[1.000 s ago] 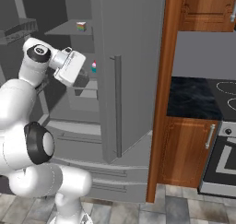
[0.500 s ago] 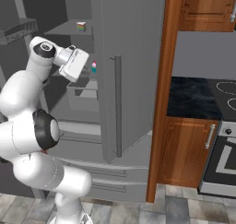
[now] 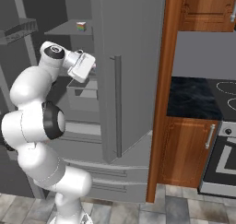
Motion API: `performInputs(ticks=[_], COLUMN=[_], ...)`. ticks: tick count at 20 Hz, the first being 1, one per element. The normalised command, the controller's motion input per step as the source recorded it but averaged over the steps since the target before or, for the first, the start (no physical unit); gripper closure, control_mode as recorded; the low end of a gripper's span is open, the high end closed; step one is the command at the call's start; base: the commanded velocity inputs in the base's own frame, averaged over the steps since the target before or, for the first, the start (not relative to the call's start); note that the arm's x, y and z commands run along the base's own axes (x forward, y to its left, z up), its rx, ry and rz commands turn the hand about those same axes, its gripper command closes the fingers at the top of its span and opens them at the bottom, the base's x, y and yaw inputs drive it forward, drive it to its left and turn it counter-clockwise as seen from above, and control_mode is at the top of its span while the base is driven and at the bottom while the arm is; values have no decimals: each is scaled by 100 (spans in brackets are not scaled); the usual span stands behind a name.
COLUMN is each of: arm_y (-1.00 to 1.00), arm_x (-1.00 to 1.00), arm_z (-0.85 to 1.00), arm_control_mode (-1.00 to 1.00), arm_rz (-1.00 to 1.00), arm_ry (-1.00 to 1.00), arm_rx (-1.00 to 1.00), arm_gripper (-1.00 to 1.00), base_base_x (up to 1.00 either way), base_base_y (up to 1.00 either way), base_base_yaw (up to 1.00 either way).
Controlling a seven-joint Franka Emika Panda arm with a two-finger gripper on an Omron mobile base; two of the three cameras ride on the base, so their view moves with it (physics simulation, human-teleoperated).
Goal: Take the cake and cupcake from the fridge and place them on the empty tray on the dining counter.
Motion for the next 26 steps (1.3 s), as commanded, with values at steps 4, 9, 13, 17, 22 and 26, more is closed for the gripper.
performInputs(ticks=[4,9,13,17,22,26], arm_y=[-21,-58,-57,-97,-100,-100], arm_x=[2,0,0,-46,-85,-62], arm_z=[-19,-13,-11,-1,0,0], arm_control_mode=[-100,-100,-100,-100,-100,-100], arm_rz=[-1,-13,-13,-22,-27,-27], arm_ry=[2,2,2,8,4,1], arm_rx=[-3,-5,-8,-2,0,0], arm_gripper=[100,100,100,100,100,100], base_base_x=[0,0,0,0,0,0], base_base_y=[0,0,0,0,0,0], base_base_yaw=[0,0,0,0,0,0])
